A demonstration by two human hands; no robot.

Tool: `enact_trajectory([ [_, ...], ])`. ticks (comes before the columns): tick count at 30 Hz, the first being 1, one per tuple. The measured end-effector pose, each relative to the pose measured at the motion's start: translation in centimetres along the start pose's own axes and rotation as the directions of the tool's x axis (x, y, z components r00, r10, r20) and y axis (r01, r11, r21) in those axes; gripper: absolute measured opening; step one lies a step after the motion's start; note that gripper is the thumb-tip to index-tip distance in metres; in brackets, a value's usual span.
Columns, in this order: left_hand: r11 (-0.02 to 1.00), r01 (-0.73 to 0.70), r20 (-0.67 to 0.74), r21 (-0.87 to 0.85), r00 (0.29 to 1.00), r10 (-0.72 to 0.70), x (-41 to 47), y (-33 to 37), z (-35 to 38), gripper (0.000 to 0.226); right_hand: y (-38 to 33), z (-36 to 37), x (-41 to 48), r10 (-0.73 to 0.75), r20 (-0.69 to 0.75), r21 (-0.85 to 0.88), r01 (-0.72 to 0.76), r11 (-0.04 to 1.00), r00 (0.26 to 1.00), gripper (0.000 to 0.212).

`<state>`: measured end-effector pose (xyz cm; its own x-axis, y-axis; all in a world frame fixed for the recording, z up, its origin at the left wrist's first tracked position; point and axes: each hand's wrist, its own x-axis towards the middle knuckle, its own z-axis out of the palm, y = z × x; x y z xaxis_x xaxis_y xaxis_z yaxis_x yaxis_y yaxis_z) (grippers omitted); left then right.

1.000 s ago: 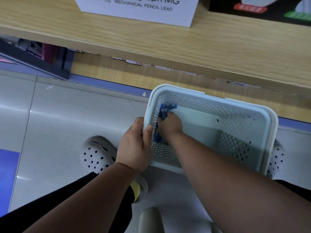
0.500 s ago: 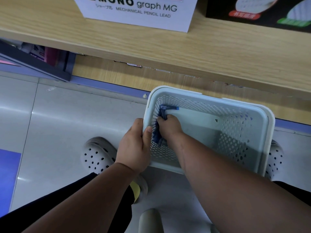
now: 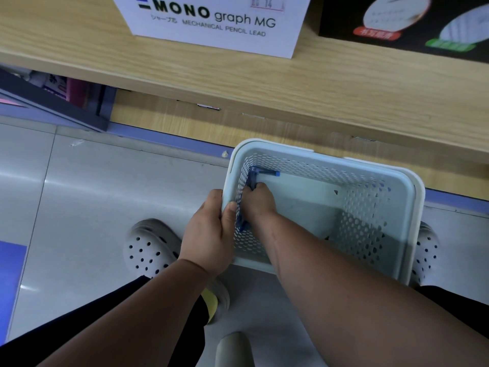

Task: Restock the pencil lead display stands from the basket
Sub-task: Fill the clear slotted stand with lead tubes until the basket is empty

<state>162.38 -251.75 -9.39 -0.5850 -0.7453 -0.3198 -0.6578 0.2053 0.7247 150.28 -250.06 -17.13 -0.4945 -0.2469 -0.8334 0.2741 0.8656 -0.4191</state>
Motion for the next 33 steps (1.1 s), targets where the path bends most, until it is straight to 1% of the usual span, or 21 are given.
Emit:
enact_trajectory([
  [4,1.0,-0.001,0.004,-0.001,1.0,0.001,0.0,0.1,0.0,0.023,-0.1,-0.4,0.2,0.031,0.031,0.028,-0.032,0.999,0.999,0.028],
  [7,1.0,0.009,0.009,-0.013,1.0,-0.009,0.0,0.0,0.0,0.027,0.3,-0.9,0.1,0.03,0.078,0.03,-0.032,0.999,0.996,0.03],
  [10,1.0,0.008,0.01,-0.014,1.0,-0.008,0.0,0.1,-0.1,0.029,0.7,-0.9,-0.1,0.013,0.108,0.061,-0.019,0.998,0.994,0.036],
  [13,1.0,0.006,0.009,-0.018,1.0,-0.005,0.1,0.1,-0.1,0.028,0.6,-0.9,-0.6,-0.01,0.129,0.077,0.001,0.997,0.992,0.036],
  [19,1.0,0.005,0.011,-0.014,1.0,-0.005,0.0,0.0,-0.2,0.029,1.2,-1.4,-0.7,-0.04,0.167,0.142,0.016,0.99,0.985,0.029],
  [23,1.0,0.006,0.01,-0.007,1.0,-0.006,0.0,0.1,-0.1,0.027,1.1,-1.8,-0.9,-0.031,0.218,0.225,-0.02,0.974,0.975,0.025],
  [27,1.0,0.005,0.012,-0.003,1.0,-0.005,0.0,0.1,-0.1,0.027,0.9,-2.3,-1.2,-0.031,0.248,0.26,-0.036,0.965,0.968,0.02],
  [30,1.0,0.006,0.015,0.001,1.0,-0.006,0.0,0.1,-0.1,0.027,0.8,-2.3,-1.4,-0.019,0.267,0.279,-0.059,0.958,0.964,0.023],
  [33,1.0,0.0,0.018,0.011,1.0,-0.001,0.1,0.0,-0.1,0.03,0.8,-2.3,-1.6,-0.037,0.26,0.284,-0.04,0.958,0.965,0.027],
])
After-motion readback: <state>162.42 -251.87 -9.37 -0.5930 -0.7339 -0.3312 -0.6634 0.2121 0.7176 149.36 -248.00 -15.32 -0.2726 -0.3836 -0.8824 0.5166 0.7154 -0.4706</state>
